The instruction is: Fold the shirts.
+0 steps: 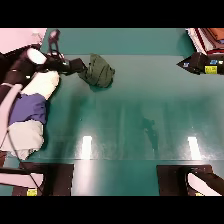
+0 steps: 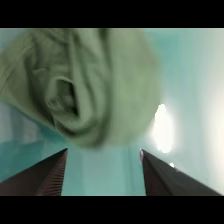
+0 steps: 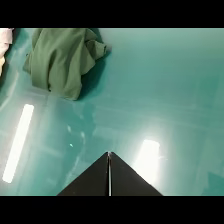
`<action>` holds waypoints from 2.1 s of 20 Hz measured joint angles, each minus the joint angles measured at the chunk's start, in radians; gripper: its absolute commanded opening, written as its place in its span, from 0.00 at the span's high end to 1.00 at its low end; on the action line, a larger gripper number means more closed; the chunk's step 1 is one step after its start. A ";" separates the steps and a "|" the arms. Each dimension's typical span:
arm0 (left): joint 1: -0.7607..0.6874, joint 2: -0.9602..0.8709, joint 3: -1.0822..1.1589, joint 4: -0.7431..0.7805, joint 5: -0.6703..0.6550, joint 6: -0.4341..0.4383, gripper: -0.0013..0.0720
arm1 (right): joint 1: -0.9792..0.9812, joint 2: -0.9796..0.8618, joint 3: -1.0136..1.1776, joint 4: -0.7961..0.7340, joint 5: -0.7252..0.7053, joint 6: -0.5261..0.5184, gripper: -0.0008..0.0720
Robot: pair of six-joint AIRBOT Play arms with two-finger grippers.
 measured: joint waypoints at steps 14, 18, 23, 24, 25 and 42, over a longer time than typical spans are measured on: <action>0.000 -0.188 0.224 -0.130 0.040 0.143 0.95 | -0.002 0.016 0.025 -0.001 -0.007 0.000 0.97; 0.003 0.007 0.346 -0.028 -0.017 0.148 0.95 | -0.006 0.040 0.146 -0.042 -0.013 0.000 0.97; -0.044 0.254 0.398 0.047 -0.169 0.135 0.95 | -0.007 0.051 0.329 -0.124 -0.005 0.000 0.97; -0.077 0.277 0.397 0.069 -0.226 0.119 0.95 | -0.007 0.052 0.356 -0.131 -0.003 0.000 0.97; -0.116 0.291 0.386 0.095 -0.272 0.104 0.95 | -0.007 0.053 0.376 -0.138 0.002 0.000 0.97; -0.171 0.362 -0.022 0.400 -0.410 0.036 0.31 | -0.005 0.051 0.422 -0.158 0.162 0.002 0.97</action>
